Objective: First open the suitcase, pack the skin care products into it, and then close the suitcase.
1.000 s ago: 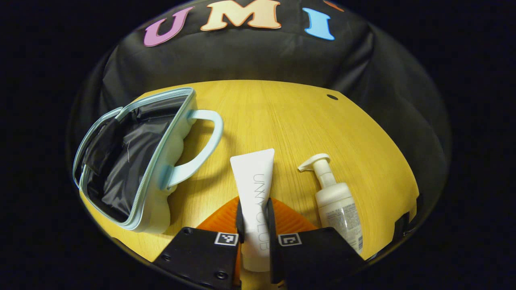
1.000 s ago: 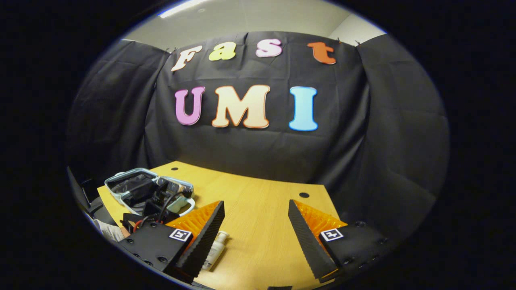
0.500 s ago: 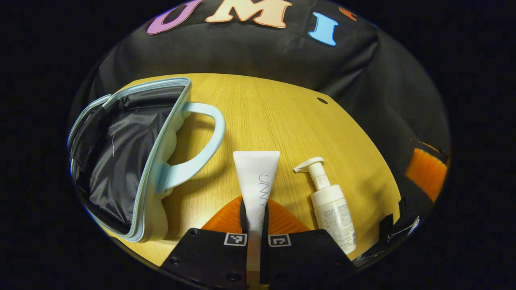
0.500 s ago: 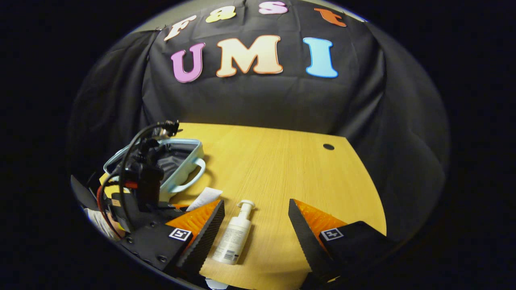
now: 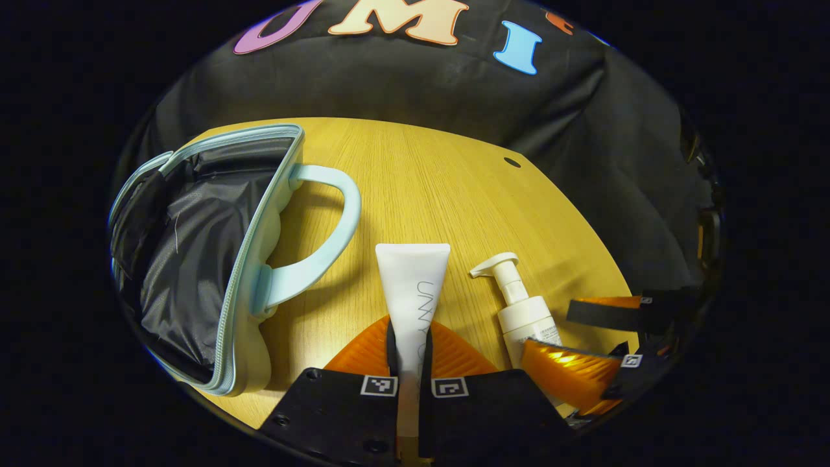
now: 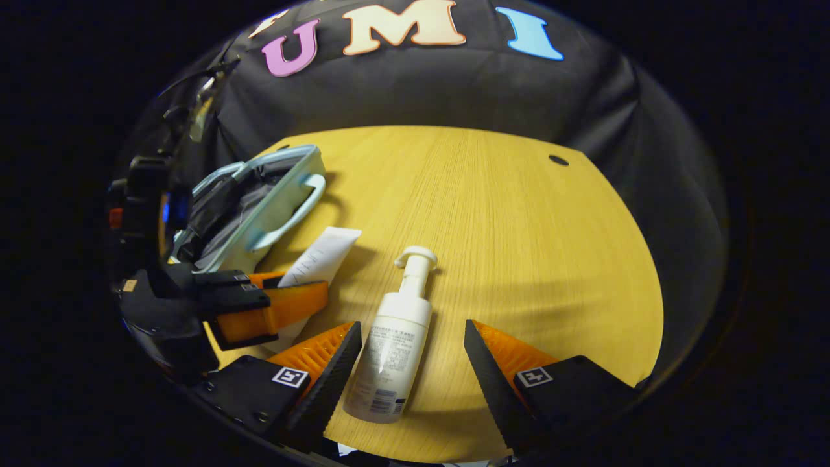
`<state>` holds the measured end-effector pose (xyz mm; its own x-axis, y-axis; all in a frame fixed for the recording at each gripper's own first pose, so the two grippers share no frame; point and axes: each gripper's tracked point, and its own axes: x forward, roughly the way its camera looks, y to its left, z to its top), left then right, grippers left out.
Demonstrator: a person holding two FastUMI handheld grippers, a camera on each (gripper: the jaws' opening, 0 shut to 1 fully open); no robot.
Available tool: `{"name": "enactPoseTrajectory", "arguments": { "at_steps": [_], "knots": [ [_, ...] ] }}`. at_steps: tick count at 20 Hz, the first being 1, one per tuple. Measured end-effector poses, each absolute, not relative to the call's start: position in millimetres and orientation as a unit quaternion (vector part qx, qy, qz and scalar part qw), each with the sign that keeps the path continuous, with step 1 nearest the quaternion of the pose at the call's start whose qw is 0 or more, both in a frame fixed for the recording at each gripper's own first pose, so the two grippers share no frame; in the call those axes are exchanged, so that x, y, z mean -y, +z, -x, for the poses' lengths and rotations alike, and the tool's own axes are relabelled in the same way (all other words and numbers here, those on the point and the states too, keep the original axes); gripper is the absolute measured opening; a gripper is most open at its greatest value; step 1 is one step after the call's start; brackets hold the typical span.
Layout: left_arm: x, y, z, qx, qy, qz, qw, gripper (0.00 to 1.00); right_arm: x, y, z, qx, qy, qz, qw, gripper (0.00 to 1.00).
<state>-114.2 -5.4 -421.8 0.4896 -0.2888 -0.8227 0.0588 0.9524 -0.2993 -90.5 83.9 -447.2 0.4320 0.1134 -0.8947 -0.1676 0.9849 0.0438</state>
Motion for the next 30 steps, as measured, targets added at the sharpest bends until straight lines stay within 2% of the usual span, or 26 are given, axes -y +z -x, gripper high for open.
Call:
{"name": "enactPoseTrajectory", "arguments": {
  "at_steps": [2,3,4,5,8,9,10,18,19,20,25,30],
  "knots": [
    [5,-422,114,-0.495,-0.103,0.119,0.855,0.05,-94,-458,98,-0.553,0.086,-0.008,0.829,0.99],
    [5,-422,114,-0.495,-0.104,0.119,0.854,0.05,-95,-459,105,-0.57,0.076,-0.019,0.818,0.87],
    [6,-420,114,-0.496,-0.105,0.119,0.854,0.05,-94,-454,96,-0.556,0.072,-0.02,0.828,0.74],
    [6,-419,114,-0.496,-0.106,0.119,0.853,0.05,-92,-462,101,-0.567,0.08,-0.01,0.82,0.62],
    [5,-420,115,-0.499,-0.112,0.115,0.852,0.05,-96,-462,97,-0.562,0.079,0.004,0.823,0.55],
    [5,-419,115,-0.498,-0.113,0.115,0.852,0.05,-97,-465,96,-0.557,0.077,0.004,0.827,0.48],
    [5,-419,115,-0.499,-0.109,0.116,0.852,0.05,-98,-462,93,-0.552,0.078,0.0,0.83,0.46],
    [8,-372,110,-0.476,-0.132,0.117,0.861,0.03,-98,-432,74,-0.529,0.062,-0.062,0.844,0.46],
    [5,-363,106,-0.47,-0.132,0.121,0.864,0.0,-98,-429,71,-0.526,0.063,-0.065,0.846,0.45],
    [-1,-356,102,-0.467,-0.128,0.121,0.867,0.03,-99,-426,69,-0.523,0.063,-0.067,0.847,0.46],
    [-49,-335,84,-0.459,-0.088,0.12,0.876,0.05,-117,-413,60,-0.519,0.075,-0.087,0.847,0.45],
    [-116,-341,71,-0.466,-0.037,0.107,0.878,0.03,-137,-403,48,-0.518,0.083,-0.102,0.845,0.44]
  ]
}}
